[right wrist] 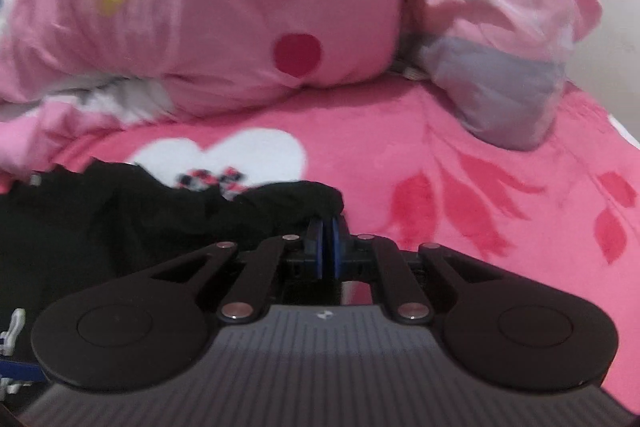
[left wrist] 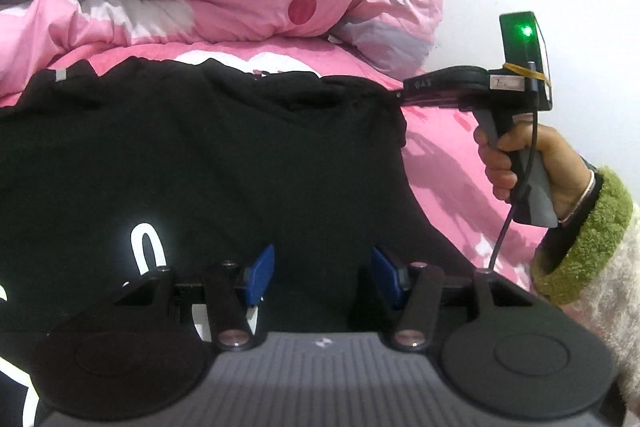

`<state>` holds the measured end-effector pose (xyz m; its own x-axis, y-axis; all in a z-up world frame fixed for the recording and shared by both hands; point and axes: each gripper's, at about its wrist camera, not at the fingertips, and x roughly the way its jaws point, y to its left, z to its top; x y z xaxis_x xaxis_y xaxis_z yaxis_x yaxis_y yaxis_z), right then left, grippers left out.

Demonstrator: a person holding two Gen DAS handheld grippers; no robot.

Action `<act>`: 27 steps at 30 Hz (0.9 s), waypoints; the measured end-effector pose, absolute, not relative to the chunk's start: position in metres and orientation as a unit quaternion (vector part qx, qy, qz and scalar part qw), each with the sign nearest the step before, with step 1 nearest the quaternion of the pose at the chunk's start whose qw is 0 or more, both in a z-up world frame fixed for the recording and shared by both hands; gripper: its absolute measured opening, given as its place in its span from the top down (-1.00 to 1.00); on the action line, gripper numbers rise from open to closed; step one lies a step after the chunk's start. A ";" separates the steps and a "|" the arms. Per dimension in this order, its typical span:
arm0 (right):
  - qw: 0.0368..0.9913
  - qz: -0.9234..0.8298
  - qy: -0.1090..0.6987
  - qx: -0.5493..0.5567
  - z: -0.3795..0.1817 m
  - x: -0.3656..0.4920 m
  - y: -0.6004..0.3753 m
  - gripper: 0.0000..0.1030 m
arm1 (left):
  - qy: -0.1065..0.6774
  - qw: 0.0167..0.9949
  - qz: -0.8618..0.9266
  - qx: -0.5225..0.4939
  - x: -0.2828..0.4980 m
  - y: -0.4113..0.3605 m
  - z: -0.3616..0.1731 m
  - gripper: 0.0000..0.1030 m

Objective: Fold clothes

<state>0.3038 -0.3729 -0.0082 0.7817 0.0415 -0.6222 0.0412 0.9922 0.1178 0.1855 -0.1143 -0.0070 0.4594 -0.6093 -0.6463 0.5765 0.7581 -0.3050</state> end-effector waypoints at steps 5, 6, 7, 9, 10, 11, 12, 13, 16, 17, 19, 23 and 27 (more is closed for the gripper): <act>0.934 -0.023 0.332 0.129 -0.022 0.294 -0.405 0.92 | 0.380 0.857 -0.348 -0.004 0.184 -0.117 -0.008 -0.07; 0.932 -0.026 0.330 0.145 -0.025 0.292 -0.412 0.91 | 0.379 0.858 -0.347 0.001 0.183 -0.117 -0.007 -0.07; 0.931 -0.030 0.327 0.161 -0.027 0.292 -0.419 0.89 | 0.378 0.858 -0.346 0.006 0.183 -0.118 -0.007 -0.07; 0.927 -0.023 0.315 0.202 -0.031 0.290 -0.433 0.87 | 0.378 0.860 -0.343 0.019 0.182 -0.122 -0.005 -0.07; 0.926 -0.017 0.300 0.227 -0.031 0.287 -0.440 0.88 | 0.378 0.860 -0.341 0.026 0.181 -0.124 -0.004 -0.07; 0.925 -0.019 0.286 0.248 -0.032 0.283 -0.447 0.82 | 0.378 0.861 -0.338 0.035 0.181 -0.126 -0.002 -0.07; 0.923 -0.025 0.270 0.272 -0.032 0.278 -0.457 0.80 | 0.377 0.862 -0.335 0.043 0.180 -0.129 0.001 -0.07; 0.919 -0.018 0.265 0.293 -0.034 0.275 -0.467 0.78 | 0.372 0.864 -0.335 0.050 0.179 -0.132 0.005 -0.07; 0.900 0.015 0.256 0.351 -0.040 0.267 -0.492 0.76 | 0.350 0.867 -0.348 0.070 0.179 -0.151 0.020 -0.07; 0.892 0.034 0.260 0.368 -0.042 0.264 -0.499 0.73 | 0.344 0.867 -0.353 0.079 0.181 -0.160 0.024 -0.08; 0.876 0.083 0.275 0.388 -0.048 0.262 -0.504 0.65 | 0.330 0.867 -0.360 0.100 0.183 -0.183 0.031 -0.08; 0.857 0.146 0.327 0.371 -0.056 0.268 -0.488 0.53 | 0.308 0.860 -0.383 0.139 0.189 -0.232 0.036 -0.08; 0.861 0.155 0.347 0.339 -0.059 0.272 -0.472 0.64 | 0.293 0.853 -0.393 0.179 0.190 -0.268 0.029 -0.08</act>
<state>0.2720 -0.4721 -0.0593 0.7114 0.5023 -0.4914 -0.0325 0.7221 0.6911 0.1904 -0.2676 0.0287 0.5191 -0.5654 -0.6410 0.7757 0.6266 0.0754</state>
